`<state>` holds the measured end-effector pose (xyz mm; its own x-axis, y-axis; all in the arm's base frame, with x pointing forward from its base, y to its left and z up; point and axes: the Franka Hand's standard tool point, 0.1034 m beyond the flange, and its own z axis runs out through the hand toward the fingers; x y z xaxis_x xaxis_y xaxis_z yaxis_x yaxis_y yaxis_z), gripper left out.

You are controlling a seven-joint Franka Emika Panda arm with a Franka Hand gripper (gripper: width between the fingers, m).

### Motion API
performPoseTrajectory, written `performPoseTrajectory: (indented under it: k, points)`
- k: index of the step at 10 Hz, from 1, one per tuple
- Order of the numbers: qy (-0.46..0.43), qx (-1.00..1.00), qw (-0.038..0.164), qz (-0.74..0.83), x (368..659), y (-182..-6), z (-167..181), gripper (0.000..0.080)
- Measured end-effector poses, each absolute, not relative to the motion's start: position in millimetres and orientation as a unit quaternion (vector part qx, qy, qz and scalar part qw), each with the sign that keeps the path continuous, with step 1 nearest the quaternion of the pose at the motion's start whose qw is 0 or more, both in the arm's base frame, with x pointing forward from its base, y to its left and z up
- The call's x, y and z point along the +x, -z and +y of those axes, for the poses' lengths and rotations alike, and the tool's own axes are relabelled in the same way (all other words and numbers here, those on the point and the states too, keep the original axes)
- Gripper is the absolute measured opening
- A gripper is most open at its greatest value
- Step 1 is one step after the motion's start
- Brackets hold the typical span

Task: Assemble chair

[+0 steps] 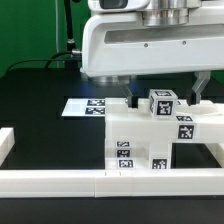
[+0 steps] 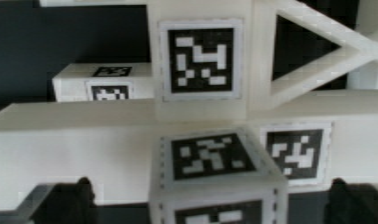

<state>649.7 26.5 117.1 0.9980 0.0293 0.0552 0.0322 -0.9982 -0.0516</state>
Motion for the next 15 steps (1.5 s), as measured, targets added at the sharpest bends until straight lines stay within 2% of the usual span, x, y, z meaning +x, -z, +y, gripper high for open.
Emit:
performPoseTrajectory:
  k: [1,2,3,4,8,14,15]
  points:
    - [0.027,-0.999,0.026,-0.011,649.7,-117.1,26.4,0.062]
    - [0.027,-0.999,0.026,-0.011,649.8,-117.1,26.2,0.0432]
    - [0.027,-0.999,0.026,-0.011,649.8,-117.1,26.1,0.0432]
    - [0.027,-0.999,0.026,-0.011,649.8,-117.2,26.0,0.0282]
    - [0.027,-0.999,0.029,0.033,650.0,-117.4,25.0,0.0282]
    - [0.02,-0.936,0.039,0.349,650.0,-118.3,32.1,0.0284]
    - [0.018,-0.918,0.045,0.394,650.1,-118.1,29.4,0.0284]
